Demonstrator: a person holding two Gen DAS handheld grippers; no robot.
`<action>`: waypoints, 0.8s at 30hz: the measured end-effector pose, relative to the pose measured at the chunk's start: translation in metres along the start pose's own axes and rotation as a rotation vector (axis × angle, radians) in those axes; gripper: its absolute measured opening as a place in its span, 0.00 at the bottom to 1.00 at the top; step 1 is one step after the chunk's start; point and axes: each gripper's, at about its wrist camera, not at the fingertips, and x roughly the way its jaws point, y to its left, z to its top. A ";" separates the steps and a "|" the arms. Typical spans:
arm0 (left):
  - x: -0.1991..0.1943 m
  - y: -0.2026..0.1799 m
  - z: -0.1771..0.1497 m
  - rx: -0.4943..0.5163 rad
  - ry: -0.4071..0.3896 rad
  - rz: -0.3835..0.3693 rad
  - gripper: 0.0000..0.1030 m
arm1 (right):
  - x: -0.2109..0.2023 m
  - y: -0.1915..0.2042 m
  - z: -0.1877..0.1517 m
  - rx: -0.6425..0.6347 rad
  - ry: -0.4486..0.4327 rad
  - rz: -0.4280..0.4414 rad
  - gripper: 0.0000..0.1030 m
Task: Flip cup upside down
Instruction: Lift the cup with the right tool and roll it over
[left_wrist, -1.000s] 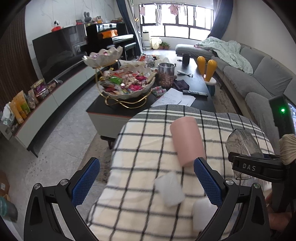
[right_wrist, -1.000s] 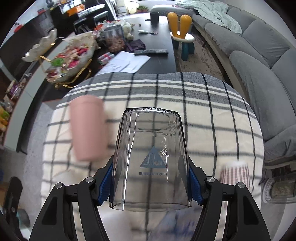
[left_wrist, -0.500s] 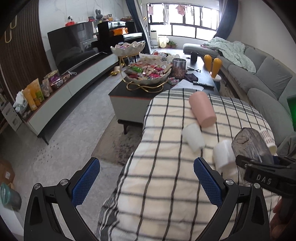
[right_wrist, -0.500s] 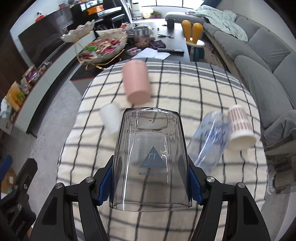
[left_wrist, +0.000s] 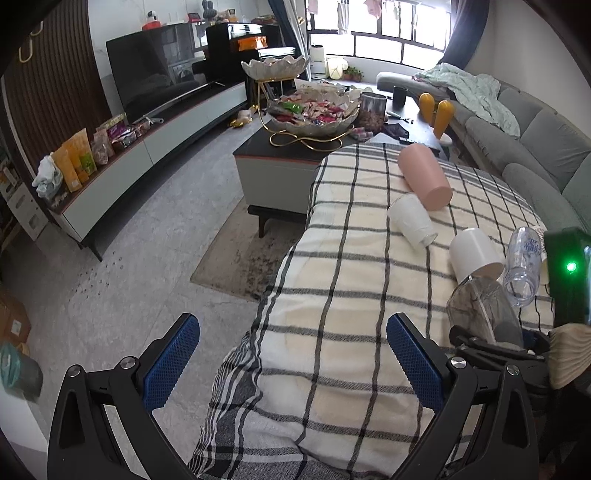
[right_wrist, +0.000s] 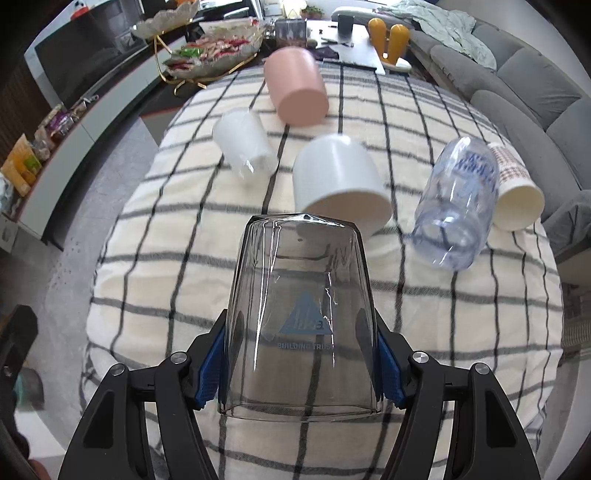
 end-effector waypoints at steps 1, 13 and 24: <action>0.001 0.001 -0.001 -0.003 0.005 -0.001 1.00 | 0.005 0.002 -0.002 -0.001 0.015 -0.006 0.66; -0.002 0.002 -0.006 -0.009 0.020 0.000 1.00 | 0.017 0.003 -0.006 0.019 0.041 -0.011 0.71; -0.025 -0.016 0.005 -0.002 0.003 -0.022 1.00 | -0.040 -0.032 -0.011 0.068 -0.052 0.031 0.79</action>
